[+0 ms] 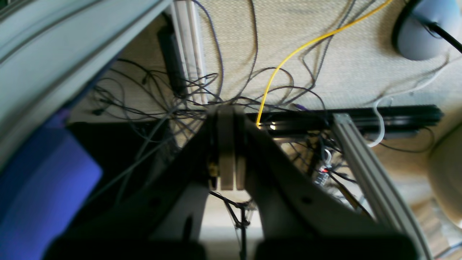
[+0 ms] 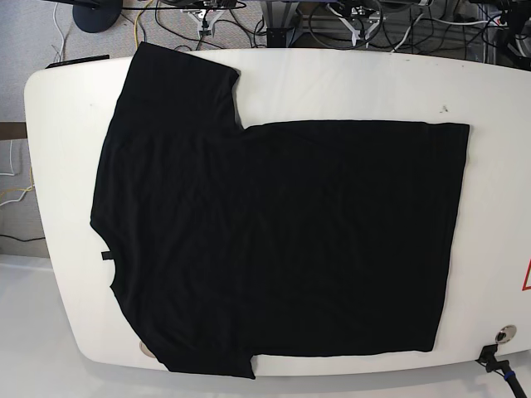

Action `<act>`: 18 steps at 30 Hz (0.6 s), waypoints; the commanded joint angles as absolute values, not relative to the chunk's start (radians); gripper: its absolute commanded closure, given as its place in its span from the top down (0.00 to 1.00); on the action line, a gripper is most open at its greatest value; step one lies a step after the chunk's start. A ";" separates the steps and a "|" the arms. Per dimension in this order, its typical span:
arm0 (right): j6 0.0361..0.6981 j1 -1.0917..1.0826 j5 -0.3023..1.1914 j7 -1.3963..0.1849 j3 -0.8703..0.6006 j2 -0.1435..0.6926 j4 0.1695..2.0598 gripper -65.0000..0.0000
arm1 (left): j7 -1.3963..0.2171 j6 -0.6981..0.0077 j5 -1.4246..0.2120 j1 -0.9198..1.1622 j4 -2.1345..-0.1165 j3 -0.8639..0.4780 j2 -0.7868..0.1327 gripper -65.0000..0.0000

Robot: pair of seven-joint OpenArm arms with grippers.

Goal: Fold the T-shirt properly

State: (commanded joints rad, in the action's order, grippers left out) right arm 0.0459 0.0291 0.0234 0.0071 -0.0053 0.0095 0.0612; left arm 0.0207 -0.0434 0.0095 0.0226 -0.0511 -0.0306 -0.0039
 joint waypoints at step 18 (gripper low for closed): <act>0.044 0.031 0.024 0.003 -0.007 0.012 0.064 0.00 | 0.033 -0.047 0.015 0.026 -0.054 -0.030 -0.010 0.00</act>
